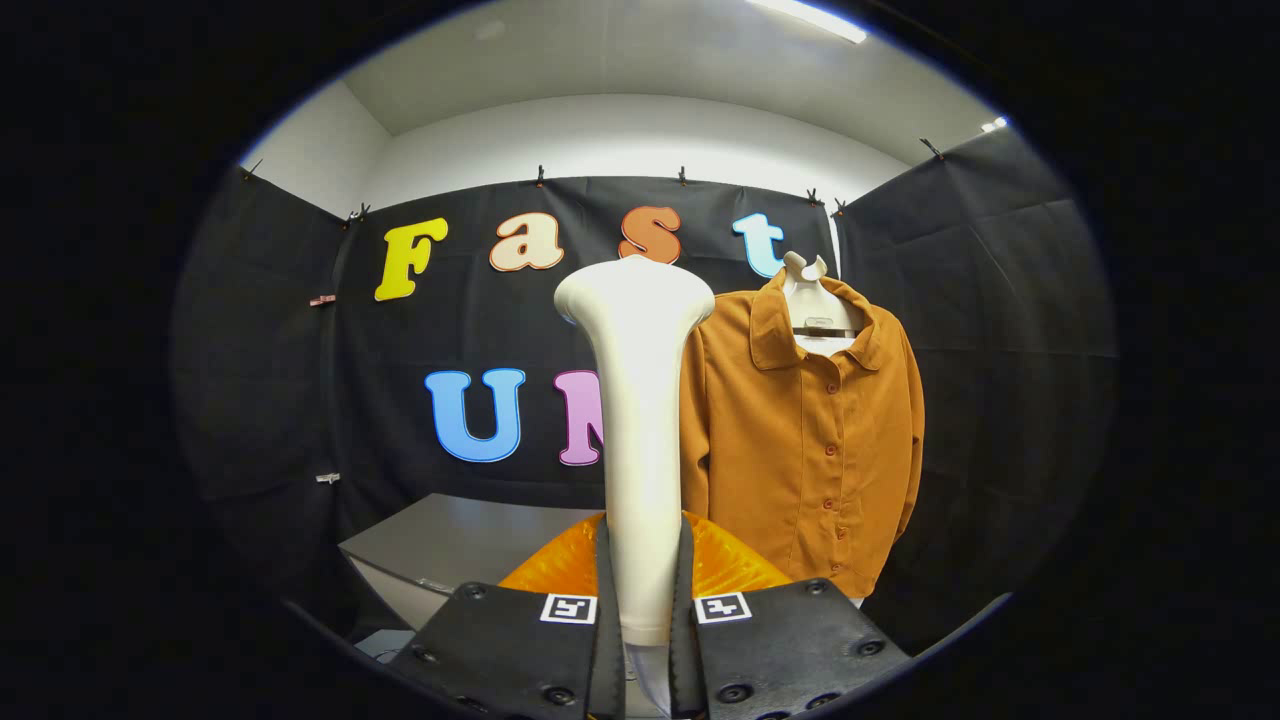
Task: Iron the clothes twice with a garment steamer, once on the left side and once on the right side.
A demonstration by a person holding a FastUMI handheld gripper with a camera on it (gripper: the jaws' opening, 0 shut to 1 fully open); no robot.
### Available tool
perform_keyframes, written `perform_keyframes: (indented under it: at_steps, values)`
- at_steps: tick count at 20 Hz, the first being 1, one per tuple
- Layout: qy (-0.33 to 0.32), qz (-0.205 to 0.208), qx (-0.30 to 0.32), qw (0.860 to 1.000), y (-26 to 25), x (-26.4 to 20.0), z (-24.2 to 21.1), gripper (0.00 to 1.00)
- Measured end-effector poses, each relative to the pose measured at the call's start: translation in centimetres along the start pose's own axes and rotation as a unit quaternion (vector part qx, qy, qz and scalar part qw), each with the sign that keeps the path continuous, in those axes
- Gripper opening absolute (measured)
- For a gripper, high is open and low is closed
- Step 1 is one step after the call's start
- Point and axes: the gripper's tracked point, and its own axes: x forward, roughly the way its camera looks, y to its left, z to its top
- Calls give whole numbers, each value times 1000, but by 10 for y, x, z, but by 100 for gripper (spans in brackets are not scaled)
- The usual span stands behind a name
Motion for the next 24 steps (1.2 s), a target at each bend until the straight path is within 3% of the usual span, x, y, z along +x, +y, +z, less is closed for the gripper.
perform_keyframes:
  at_steps: [24]
  values:
    - [0, 3, -2, 1000, 9, -1, 5, 21]
